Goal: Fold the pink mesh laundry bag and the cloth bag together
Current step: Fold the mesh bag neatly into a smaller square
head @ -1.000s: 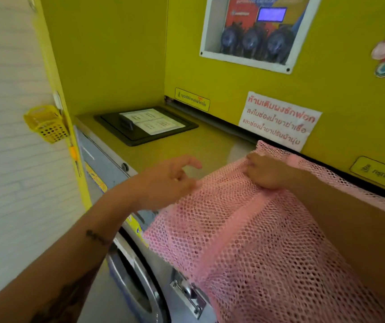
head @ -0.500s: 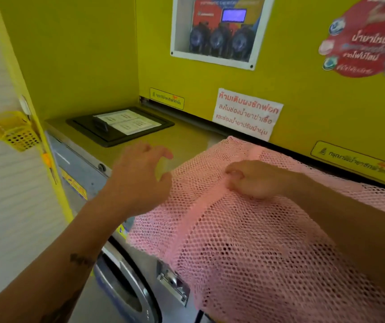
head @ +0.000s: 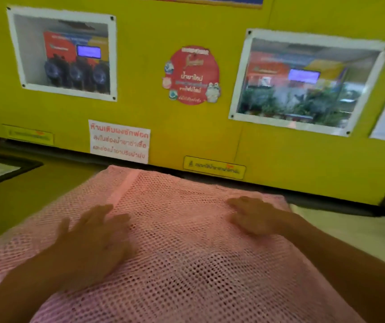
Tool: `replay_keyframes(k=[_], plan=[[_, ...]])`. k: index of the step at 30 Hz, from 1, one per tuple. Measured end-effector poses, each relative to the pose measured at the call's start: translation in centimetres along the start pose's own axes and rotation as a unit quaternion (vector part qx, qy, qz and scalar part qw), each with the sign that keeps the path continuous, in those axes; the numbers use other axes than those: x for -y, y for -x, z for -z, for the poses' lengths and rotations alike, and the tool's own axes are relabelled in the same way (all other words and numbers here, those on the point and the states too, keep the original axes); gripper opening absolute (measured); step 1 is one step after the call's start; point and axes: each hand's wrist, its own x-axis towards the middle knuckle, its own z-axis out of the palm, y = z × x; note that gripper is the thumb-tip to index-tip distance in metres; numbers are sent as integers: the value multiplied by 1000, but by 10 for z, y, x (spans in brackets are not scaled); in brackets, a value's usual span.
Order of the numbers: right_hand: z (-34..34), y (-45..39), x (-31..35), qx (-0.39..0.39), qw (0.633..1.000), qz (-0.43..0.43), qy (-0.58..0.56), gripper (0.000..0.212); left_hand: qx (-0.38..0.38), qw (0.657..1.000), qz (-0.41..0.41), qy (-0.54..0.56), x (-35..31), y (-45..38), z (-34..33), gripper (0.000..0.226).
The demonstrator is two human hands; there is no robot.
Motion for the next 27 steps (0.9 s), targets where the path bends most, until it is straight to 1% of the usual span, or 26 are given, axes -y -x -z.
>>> replay_keyframes(k=[2,4,5,7,8,9,11,12,13,15,19,21,23,24,27], plan=[[-12,12,-29,-12,999,-4,-51,69,-11,999,-20,23,-25,-5,-7,61],[-8,23,-48,-64,995,12,-70,72,-27,997,-63,40,-58,-6,-14,44],[-2,29,-57,-85,994,19,-73,69,-35,994,-90,53,-76,-2,-15,41],[10,34,-77,-128,988,26,-84,51,-43,985,-147,83,-114,9,-16,45],[16,36,-86,-148,985,30,-87,44,-40,980,-168,96,-133,16,-16,44],[22,36,-96,-158,983,31,-89,38,-35,976,-183,112,-154,22,-16,38],[31,31,-113,-151,981,20,-118,31,-16,968,-205,143,-189,34,-19,22],[34,25,-119,-143,980,12,-138,29,-1,967,-208,147,-206,40,-21,16],[35,18,-125,-136,979,5,-153,27,18,968,-204,147,-221,45,-23,15],[31,4,-131,-125,978,0,-168,25,50,971,-187,141,-248,53,-29,25],[13,-18,-129,-114,980,4,-160,27,79,980,-131,124,-284,63,-50,43],[9,-22,-122,-124,982,-1,-142,23,73,987,-101,101,-294,67,-59,46],[8,-26,-119,-134,984,5,-118,24,58,992,-77,82,-302,71,-65,42],[11,-26,-118,-143,985,6,-98,23,52,993,-76,78,-304,73,-67,38],[23,-20,-120,-187,982,-9,-8,6,19,990,-110,92,-307,74,-67,25]])
